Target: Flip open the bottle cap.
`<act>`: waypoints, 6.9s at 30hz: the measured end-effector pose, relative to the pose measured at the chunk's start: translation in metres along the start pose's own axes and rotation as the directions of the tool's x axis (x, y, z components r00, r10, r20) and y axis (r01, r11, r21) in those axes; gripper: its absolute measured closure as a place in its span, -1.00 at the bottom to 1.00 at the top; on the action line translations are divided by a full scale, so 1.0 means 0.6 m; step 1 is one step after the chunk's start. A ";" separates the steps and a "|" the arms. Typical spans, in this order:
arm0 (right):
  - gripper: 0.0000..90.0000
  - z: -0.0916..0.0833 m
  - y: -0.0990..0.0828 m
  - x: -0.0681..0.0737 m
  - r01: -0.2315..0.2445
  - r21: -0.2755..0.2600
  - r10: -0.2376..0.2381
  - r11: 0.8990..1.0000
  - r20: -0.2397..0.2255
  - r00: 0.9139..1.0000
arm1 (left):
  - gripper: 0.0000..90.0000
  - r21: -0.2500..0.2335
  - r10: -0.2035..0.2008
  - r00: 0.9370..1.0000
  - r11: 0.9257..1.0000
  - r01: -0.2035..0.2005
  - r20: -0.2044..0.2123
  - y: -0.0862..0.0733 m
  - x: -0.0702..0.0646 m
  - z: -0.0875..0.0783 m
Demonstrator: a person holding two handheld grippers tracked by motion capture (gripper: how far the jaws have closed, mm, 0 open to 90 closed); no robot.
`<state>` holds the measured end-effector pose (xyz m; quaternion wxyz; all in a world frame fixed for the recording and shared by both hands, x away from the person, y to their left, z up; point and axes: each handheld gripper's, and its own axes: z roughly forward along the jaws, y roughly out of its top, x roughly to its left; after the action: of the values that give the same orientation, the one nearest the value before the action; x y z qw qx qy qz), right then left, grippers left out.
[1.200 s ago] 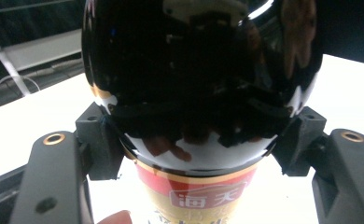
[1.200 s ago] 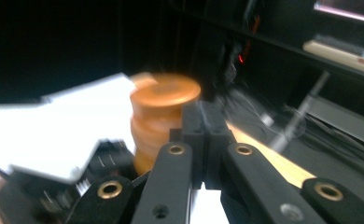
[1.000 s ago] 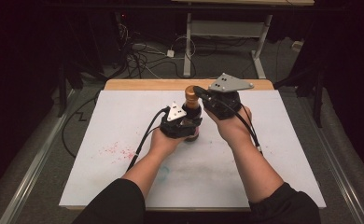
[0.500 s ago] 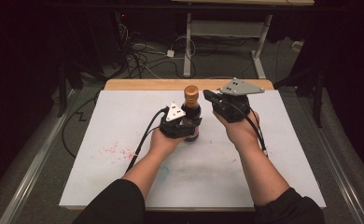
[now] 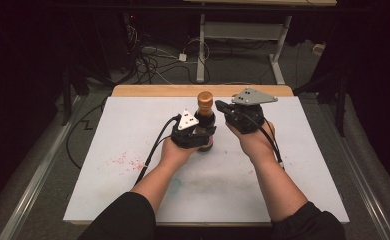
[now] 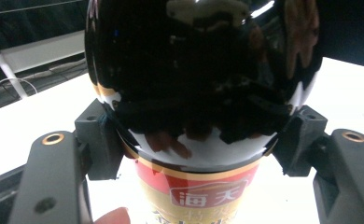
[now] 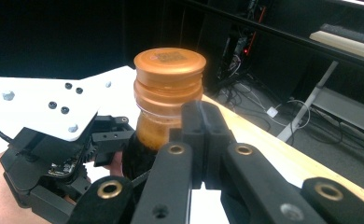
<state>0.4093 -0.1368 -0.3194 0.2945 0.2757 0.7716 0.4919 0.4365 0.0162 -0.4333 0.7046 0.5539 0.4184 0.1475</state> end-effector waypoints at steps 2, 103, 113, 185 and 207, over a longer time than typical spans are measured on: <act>1.00 0.001 0.002 0.000 0.004 0.003 -0.004 1.000 0.000 1.000 | -0.36 0.000 0.000 1.000 1.000 0.000 0.000 0.000 0.000 0.000; 1.00 0.016 0.093 0.045 0.099 -0.022 -0.100 0.995 -0.041 0.994 | -0.36 -0.010 -0.001 1.000 1.000 0.001 -0.007 -0.002 -0.001 0.000; 1.00 0.005 0.077 0.029 0.079 -0.017 -0.079 0.997 -0.022 0.997 | -0.36 -0.007 -0.003 1.000 1.000 0.003 -0.006 0.000 0.000 -0.001; -0.99 -0.051 -0.310 -0.023 -0.220 0.191 0.208 0.957 0.085 0.975 | -1.00 0.220 -0.003 0.984 0.975 0.043 -0.179 -0.060 0.097 -0.213; -0.99 -0.111 -0.335 -0.013 -0.220 0.134 0.204 0.966 0.124 0.971 | -1.00 0.098 -0.034 0.992 0.994 0.046 -0.118 -0.052 0.105 -0.309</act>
<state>0.3387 -0.2553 -0.4801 0.2607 0.4039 0.7545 0.4468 0.3271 0.1698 -0.4955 0.6530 0.5706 0.4766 0.1442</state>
